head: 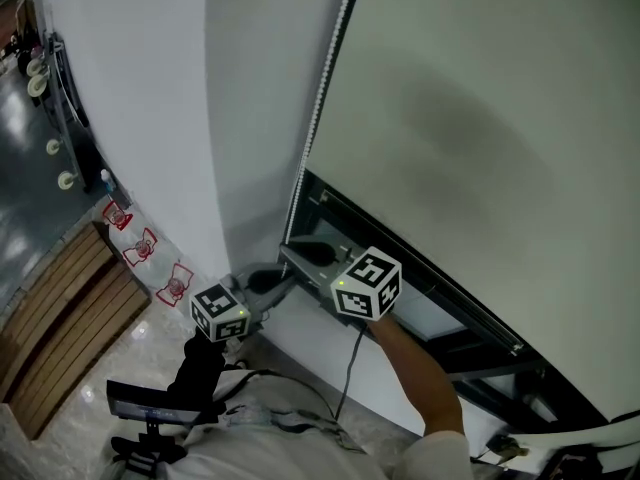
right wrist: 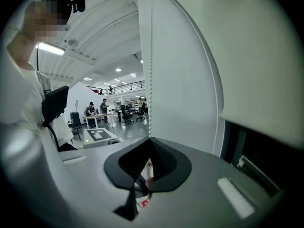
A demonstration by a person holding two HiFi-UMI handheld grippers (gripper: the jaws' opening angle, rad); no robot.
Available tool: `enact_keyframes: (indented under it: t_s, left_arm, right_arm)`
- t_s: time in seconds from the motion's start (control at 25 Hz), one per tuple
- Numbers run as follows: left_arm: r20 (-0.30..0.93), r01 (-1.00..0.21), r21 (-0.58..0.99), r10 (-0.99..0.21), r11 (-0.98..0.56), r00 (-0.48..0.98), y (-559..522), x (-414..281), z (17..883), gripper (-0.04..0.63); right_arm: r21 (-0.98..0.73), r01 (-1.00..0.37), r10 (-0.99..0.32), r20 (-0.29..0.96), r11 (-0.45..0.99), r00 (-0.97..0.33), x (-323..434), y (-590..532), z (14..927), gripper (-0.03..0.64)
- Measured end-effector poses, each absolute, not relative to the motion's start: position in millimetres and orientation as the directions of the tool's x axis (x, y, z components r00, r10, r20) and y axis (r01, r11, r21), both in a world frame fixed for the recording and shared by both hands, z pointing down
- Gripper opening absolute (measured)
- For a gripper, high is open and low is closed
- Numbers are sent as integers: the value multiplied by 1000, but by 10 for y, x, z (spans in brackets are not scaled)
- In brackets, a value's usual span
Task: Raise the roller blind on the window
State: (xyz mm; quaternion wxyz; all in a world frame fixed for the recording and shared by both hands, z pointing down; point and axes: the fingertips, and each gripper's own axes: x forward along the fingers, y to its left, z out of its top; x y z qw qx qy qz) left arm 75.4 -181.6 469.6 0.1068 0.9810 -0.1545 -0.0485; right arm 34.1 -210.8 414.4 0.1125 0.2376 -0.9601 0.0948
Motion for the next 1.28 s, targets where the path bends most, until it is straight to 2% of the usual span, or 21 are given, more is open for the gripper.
enact_keyframes:
  t_s: [0.16, 0.4, 0.56, 0.64, 1.28]
  left_arm:
    - [-58, -289, 232, -310, -929, 949, -1804, 759, 4713, -2]
    - [-77, -280, 229, -304, -932, 950, -1803, 759, 4647, -2]
    - [-86, -284, 236, -311, -929, 946, -1812, 733, 4643, -2]
    - [-92, -286, 240, -315, -928, 945, -1819, 722, 4638, -2]
    - [-101, -290, 240, -321, -926, 942, -1838, 716, 4671, -2]
  right_arm:
    - [-226, -469, -426, 214, 854, -879, 380, -2071, 4216, 3]
    - [-168, -455, -428, 172, 875, -887, 361, -2025, 4134, 12]
    - [-173, -425, -401, 160, 888, -902, 360, -1989, 4130, 126]
    - [-178, -417, -400, 125, 891, -908, 375, -2009, 4000, 137]
    - [41, -401, -387, -183, 915, -904, 356, -2301, 2024, 100]
